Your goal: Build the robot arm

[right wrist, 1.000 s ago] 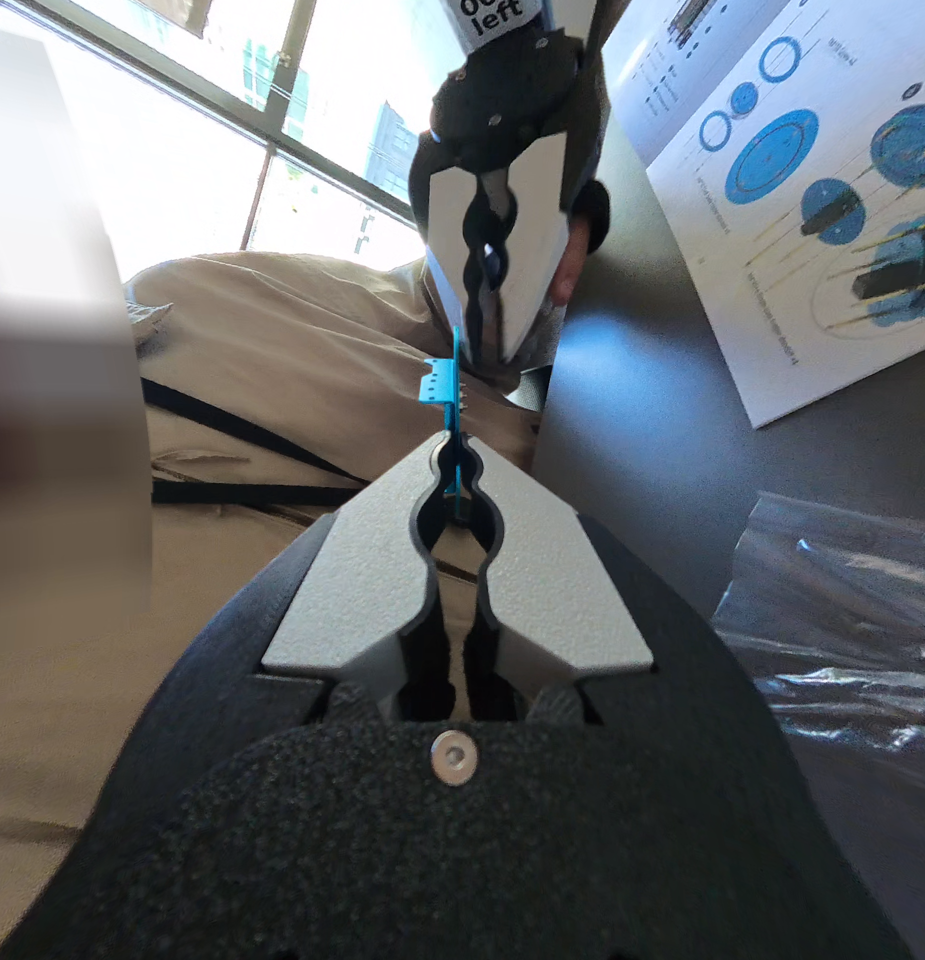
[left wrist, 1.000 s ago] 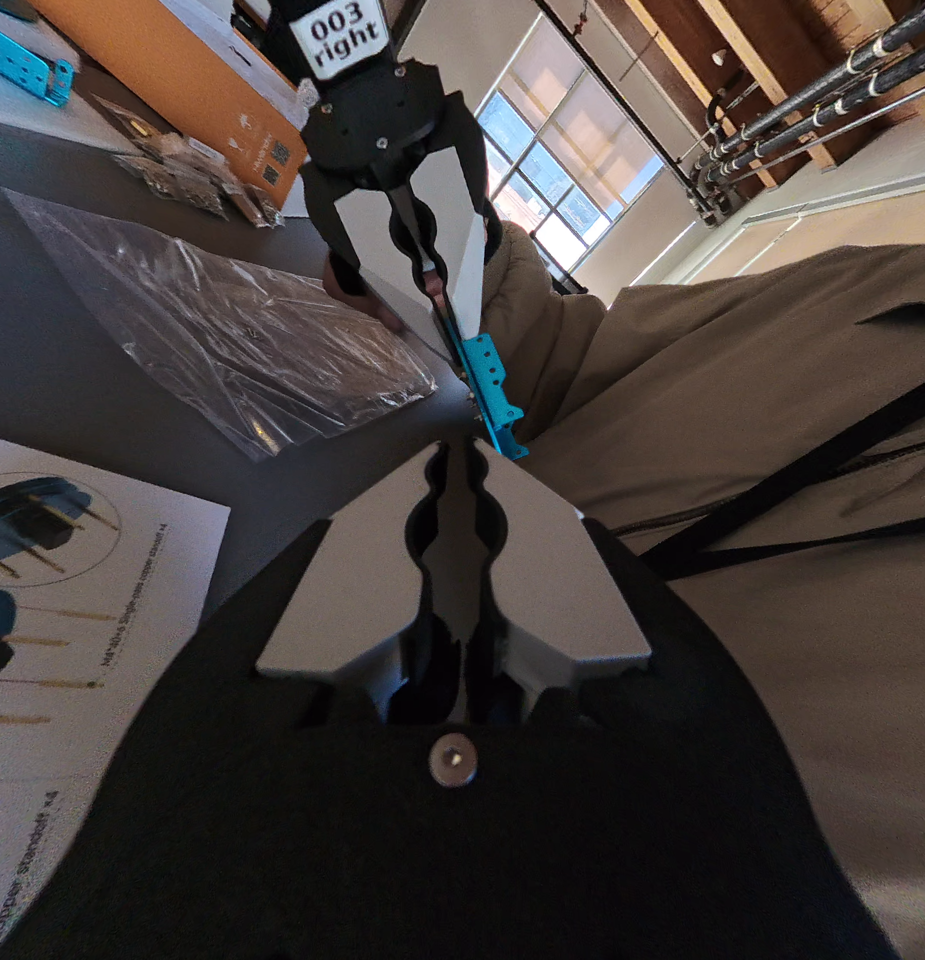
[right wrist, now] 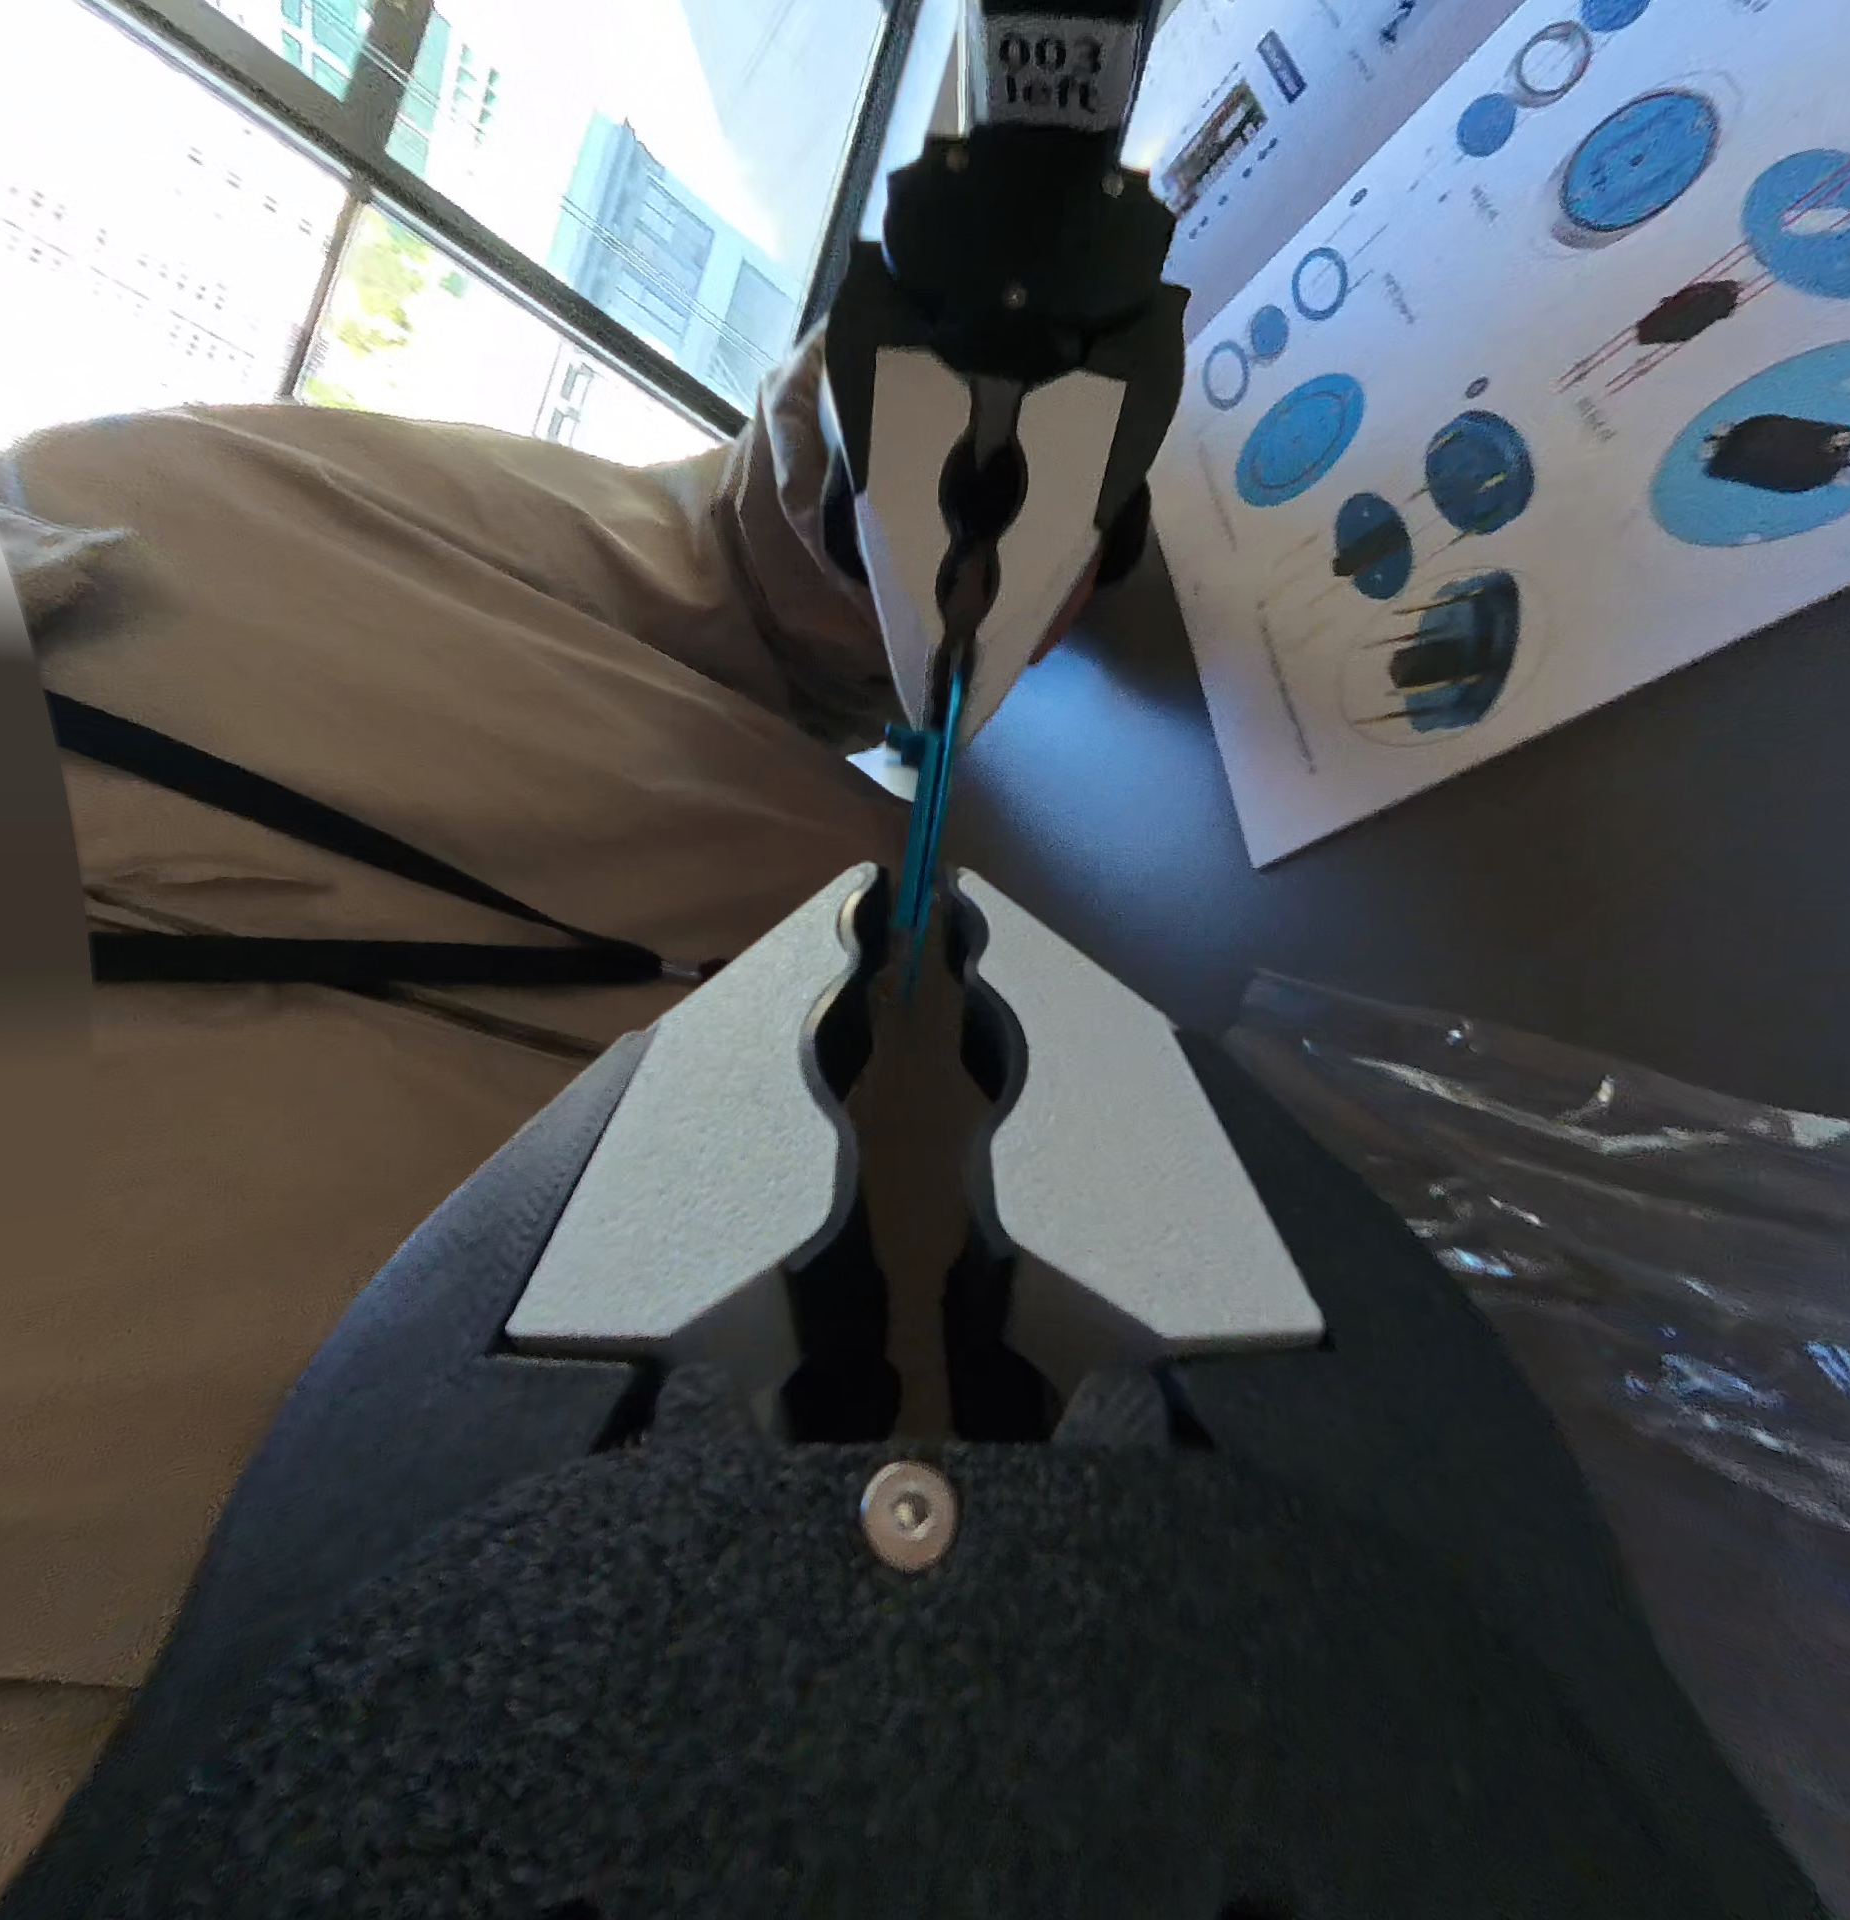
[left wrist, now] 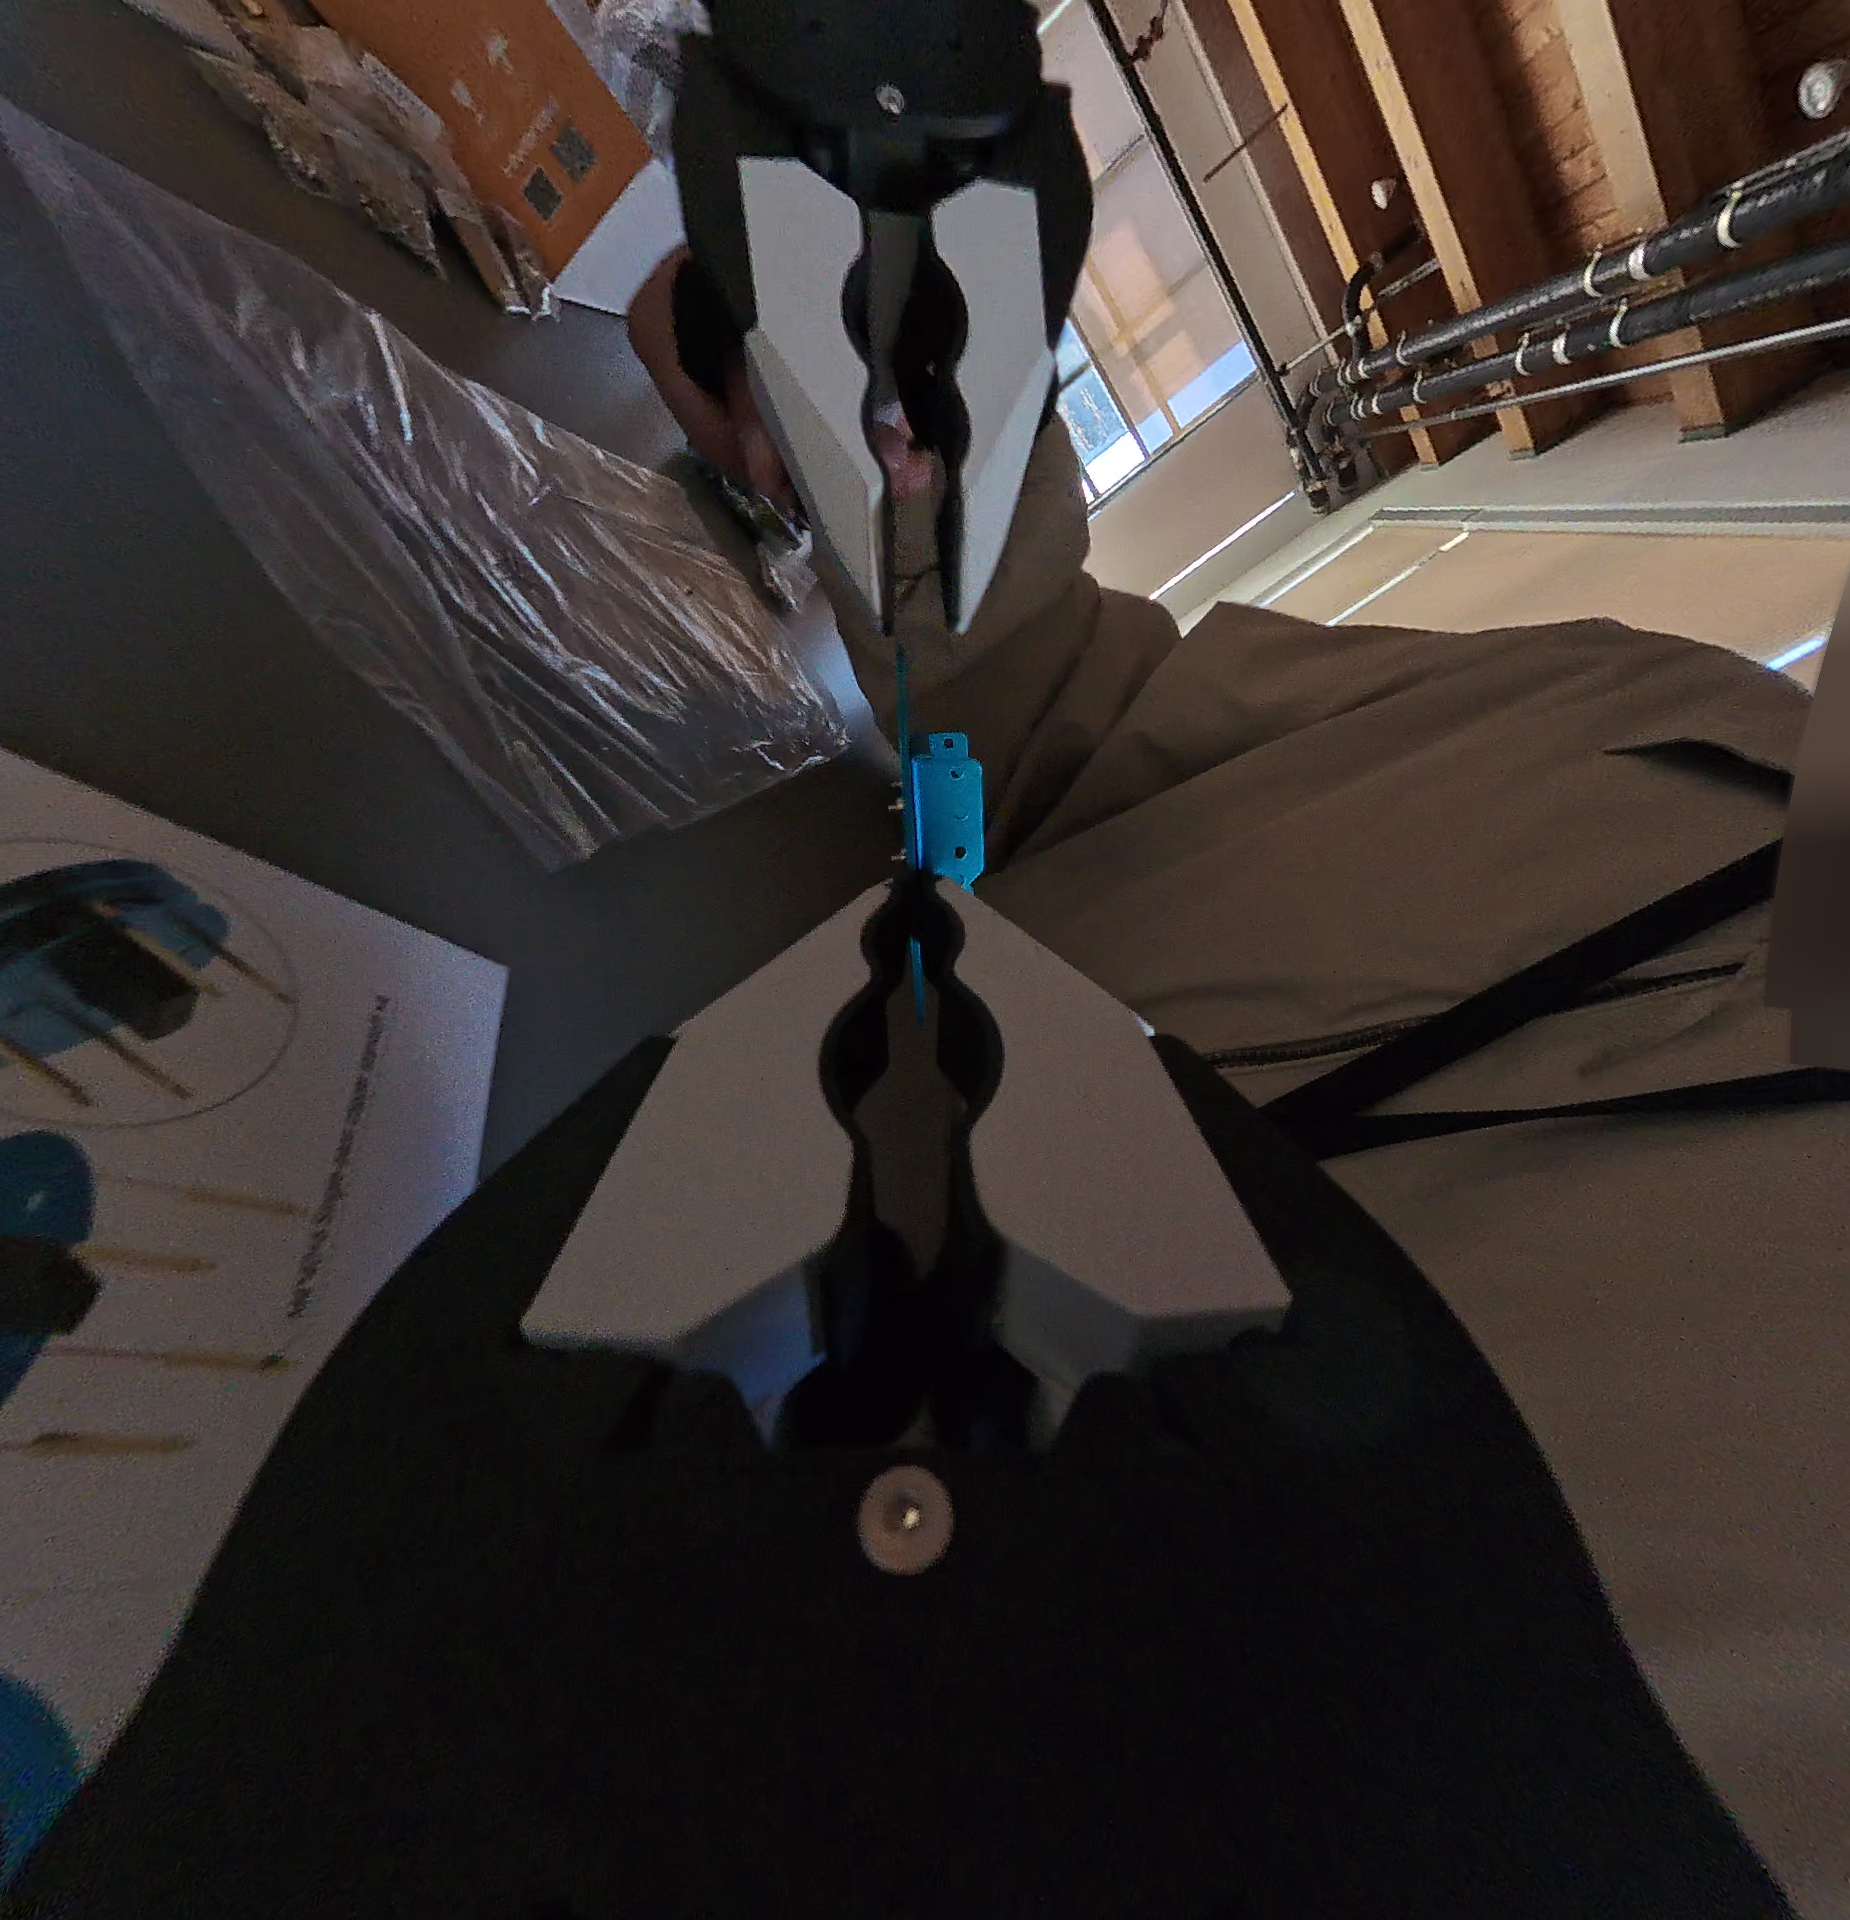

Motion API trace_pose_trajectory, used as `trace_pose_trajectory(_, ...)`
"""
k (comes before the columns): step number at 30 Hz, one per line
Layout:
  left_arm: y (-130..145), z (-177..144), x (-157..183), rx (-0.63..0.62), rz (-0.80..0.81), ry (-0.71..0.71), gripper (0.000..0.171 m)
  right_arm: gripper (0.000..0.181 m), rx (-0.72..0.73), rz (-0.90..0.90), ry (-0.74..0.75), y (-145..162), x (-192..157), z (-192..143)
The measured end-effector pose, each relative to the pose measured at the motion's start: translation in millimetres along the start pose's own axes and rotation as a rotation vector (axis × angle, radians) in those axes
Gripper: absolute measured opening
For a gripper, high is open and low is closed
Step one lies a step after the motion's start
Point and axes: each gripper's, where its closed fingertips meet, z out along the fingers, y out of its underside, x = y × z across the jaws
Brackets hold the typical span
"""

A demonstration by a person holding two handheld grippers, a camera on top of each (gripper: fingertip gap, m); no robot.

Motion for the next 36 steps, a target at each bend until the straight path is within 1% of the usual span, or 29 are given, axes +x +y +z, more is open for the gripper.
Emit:
trace_pose_trajectory(2, -7.8, -5.1, -5.6, 0.027, -0.02, -0.028, 0.0, 0.019, -0.026, -0.03, 0.002, 13.2, 0.2, 0.6)
trace_pose_trajectory(4, -24.5, -10.9, -9.4, 0.114, -0.056, -0.044, 0.0, 0.019, -0.019, -0.004, 0.043, 17.1, 9.2, 0.2)
trace_pose_trajectory(5, -35.2, -15.7, -15.5, 0.185, -0.088, -0.07, 0.0, 0.017, 0.033, 0.022, 0.059, 12.2, 12.1, -2.7)
trace_pose_trajectory(7, -53.1, -26.7, -27.4, 0.341, -0.132, -0.13, 0.0, 0.015, 0.215, 0.067, 0.147, -5.4, 21.7, -12.5)
trace_pose_trajectory(8, -61.7, -33.8, -32.7, 0.437, -0.146, -0.17, 0.0, 0.015, 0.291, 0.052, 0.215, -10.2, 25.6, -17.3)
trace_pose_trajectory(10, -71.3, -50.5, -43.1, 0.612, -0.158, -0.278, 0.0, 0.018, 0.472, -0.09, 0.346, -21.3, 21.5, -27.6)
trace_pose_trajectory(12, -71.2, -69.7, -52.3, 0.767, -0.175, -0.411, 0.0, 0.02, 0.591, -0.248, 0.474, -25.5, 13.1, -35.7)
trace_pose_trajectory(14, -65.9, -91.1, -58.0, 0.906, -0.203, -0.516, 0.0, 0.019, 0.676, -0.338, 0.58, -24.5, 10.1, -42.2)
trace_pose_trajectory(16, -58.0, -117.0, -62.3, 1.037, -0.239, -0.613, 0.0, 0.015, 0.695, -0.344, 0.634, -16.2, 14.1, -41.9)
trace_pose_trajectory(18, -50.0, -143.9, -64.7, 1.145, -0.26, -0.694, 0.0, 0.014, 0.684, -0.328, 0.641, -7.6, 19.4, -38.2)
trace_pose_trajectory(19, -46.2, -157.6, -65.4, 1.2, -0.274, -0.722, 0.0, 0.014, 0.666, -0.323, 0.642, -4.2, 21.7, -37.1)
trace_pose_trajectory(21, -40.9, -179.6, -66.1, 1.29, -0.31, -0.73, 0.0, 0.011, 0.669, -0.327, 0.652, -1.9, 25.8, -40.4)
trace_pose_trajectory(23, -39.7, -193.8, -64.9, 1.336, -0.324, -0.725, 0.0, 0.01, 0.692, -0.312, 0.642, -1.4, 27.7, -43.4)
trace_pose_trajectory(25, -38.7, -205.1, -62.7, 1.346, -0.3, -0.781, 0.0, 0.01, 0.723, -0.288, 0.594, -3.5, 24.8, -43.6)
trace_pose_trajectory(27, -38.2, -212.4, -61.0, 1.352, -0.294, -0.803, 0.0, 0.01, 0.723, -0.272, 0.553, -3.7, 22.2, -41.6)
trace_pose_trajectory(33, -31.4, -228.3, -66.7, 1.371, -0.335, -0.829, 0.0, 0.01, 0.719, -0.286, 0.589, -3.2, 24.3, -46.4)
trace_pose_trajectory(36, -29.3, -237.2, -65.7, 1.382, -0.329, -0.846, 0.0, 0.01, 0.724, -0.287, 0.595, -3.6, 24.7, -47.8)
